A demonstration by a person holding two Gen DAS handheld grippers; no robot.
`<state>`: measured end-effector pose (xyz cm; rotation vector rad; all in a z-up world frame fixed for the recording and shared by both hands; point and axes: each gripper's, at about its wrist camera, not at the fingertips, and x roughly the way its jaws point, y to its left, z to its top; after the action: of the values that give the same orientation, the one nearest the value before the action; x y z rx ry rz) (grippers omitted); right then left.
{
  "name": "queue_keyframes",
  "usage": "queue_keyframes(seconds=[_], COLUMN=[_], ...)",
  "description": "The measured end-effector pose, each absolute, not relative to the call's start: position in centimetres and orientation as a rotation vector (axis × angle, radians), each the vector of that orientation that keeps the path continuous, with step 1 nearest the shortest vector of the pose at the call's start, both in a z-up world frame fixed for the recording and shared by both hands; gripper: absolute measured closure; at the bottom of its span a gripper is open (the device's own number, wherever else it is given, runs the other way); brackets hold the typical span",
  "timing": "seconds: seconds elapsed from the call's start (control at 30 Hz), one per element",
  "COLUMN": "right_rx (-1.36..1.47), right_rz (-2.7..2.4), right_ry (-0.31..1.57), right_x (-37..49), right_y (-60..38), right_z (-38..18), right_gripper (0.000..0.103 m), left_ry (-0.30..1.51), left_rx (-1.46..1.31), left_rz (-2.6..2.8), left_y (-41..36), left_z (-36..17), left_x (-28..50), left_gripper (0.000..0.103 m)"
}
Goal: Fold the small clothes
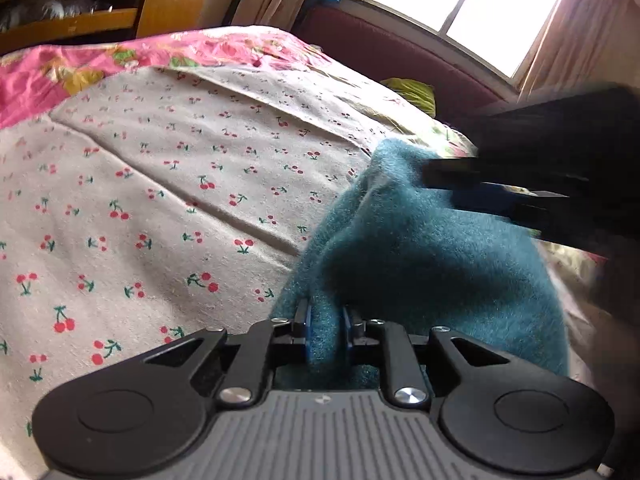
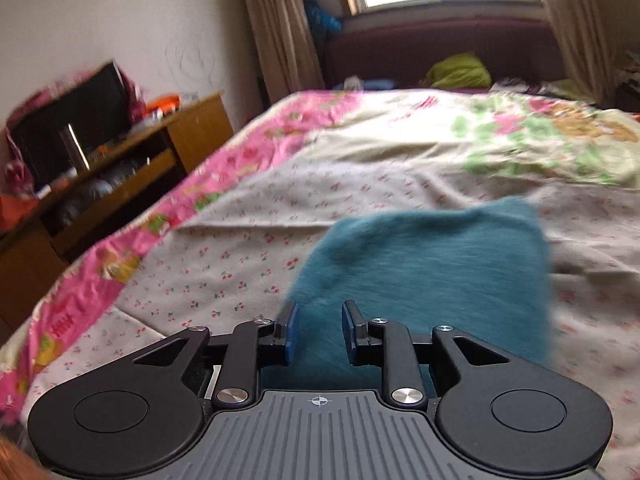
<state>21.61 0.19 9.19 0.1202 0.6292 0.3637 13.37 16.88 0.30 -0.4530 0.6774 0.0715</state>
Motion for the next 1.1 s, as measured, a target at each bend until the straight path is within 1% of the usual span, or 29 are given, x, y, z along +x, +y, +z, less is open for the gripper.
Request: queue_keyframes(seconds=[0.07, 0.1, 0.17, 0.23, 0.33, 0.63, 0.77, 0.9, 0.93, 1.0, 1.07, 1.1], right_rx=[0.089, 0.101, 0.156, 0.213, 0.279, 0.348, 0.278, 0.133, 0.088, -0.009, -0.125, -0.184], right_rz=[0.275, 0.239, 0.220, 0.211, 0.237, 0.268, 0.297, 0.353, 0.382, 0.437, 0.477, 0.492], right_ry=[0.602, 0.620, 0.737, 0.786, 0.794, 0.768, 0.717, 0.645, 0.631, 0.603, 0.567, 0.548], right_x=[19.4, 18.5, 18.0, 17.6, 17.6, 15.6, 14.4, 13.1, 12.8, 12.3, 11.8, 11.6], right_y=[-2.7, -4.0, -5.8, -6.6, -7.2, -10.0, -9.2, -6.9, -6.0, -4.1, -2.1, -1.2], right_z=[8.6, 7.8, 5.0, 3.0, 3.0, 3.2, 3.8, 4.9, 5.0, 5.2, 5.1, 5.0], right_gripper=[0.079, 0.077, 0.077, 0.077, 0.077, 0.077, 0.077, 0.075, 0.073, 0.065, 0.064, 0.061], left_ry=[0.680, 0.681, 0.682, 0.686, 0.702, 0.744, 0.749, 0.748, 0.740, 0.725, 0.710, 0.703], left_rx=[-0.442, -0.437, -0.421, -0.387, -0.337, -0.210, -0.279, -0.371, -0.366, -0.333, -0.287, -0.268], left_rz=[0.076, 0.079, 0.088, 0.102, 0.110, 0.133, 0.096, 0.066, 0.067, 0.062, 0.023, 0.004], left_y=[16.7, 16.7, 16.5, 16.0, 15.3, 13.8, 15.2, 17.0, 17.1, 16.8, 16.2, 15.8], left_z=[0.3, 0.3, 0.3, 0.4, 0.5, 2.1, 3.1, 4.0, 4.3, 4.8, 5.4, 5.5], left_x=[13.6, 13.7, 13.8, 14.0, 14.5, 14.0, 13.3, 12.7, 12.6, 12.5, 12.3, 12.2], left_gripper=[0.072, 0.072, 0.072, 0.071, 0.071, 0.071, 0.071, 0.071, 0.072, 0.071, 0.070, 0.067])
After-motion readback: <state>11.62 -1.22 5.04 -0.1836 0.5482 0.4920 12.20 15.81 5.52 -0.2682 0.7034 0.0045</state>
